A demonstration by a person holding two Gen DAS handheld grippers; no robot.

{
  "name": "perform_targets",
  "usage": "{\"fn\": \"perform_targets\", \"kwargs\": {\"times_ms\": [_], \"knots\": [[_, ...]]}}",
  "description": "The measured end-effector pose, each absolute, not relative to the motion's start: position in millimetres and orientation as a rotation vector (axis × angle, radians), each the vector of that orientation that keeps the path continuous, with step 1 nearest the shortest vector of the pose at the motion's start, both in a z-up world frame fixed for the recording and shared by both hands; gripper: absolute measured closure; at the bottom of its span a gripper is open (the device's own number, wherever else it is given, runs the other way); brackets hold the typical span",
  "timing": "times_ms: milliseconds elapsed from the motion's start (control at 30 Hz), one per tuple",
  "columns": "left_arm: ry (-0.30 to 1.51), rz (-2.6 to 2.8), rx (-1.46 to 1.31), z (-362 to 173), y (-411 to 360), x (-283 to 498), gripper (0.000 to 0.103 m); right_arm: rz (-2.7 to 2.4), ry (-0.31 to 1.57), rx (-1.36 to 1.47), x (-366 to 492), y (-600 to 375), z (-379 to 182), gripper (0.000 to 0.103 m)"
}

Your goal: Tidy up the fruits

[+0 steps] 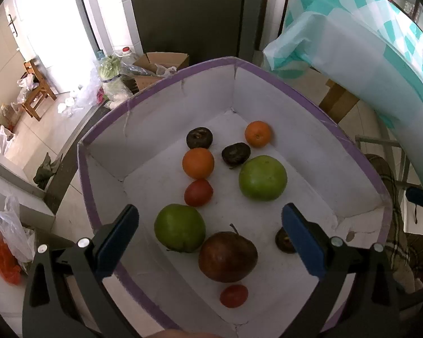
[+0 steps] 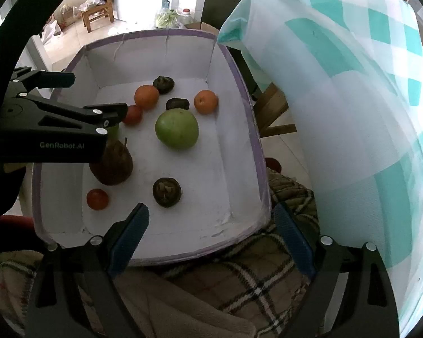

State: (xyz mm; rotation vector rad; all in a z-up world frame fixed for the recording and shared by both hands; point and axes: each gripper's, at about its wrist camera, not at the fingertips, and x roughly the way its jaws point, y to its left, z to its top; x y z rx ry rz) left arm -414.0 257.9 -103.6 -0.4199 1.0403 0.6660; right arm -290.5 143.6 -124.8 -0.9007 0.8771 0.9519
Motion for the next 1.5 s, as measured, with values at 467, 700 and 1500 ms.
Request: {"fn": "perform_targets", "kwargs": {"times_ms": [467,700,1500], "knots": [[1.055,0.647,-0.427,-108.6,256.1,-409.2,0.002,0.958,0.884,-0.909,-291.0,143.6,-127.3,0.015],[1.061,0.638,-0.431,-111.4,254.8,-407.6,0.002,0.964,0.890,-0.912,-291.1,141.9,-128.5,0.015],[1.069,0.638,-0.442,-117.7,253.6,-407.6,0.002,0.970,0.896,-0.916,-294.3,139.5,-131.8,0.015]]}}
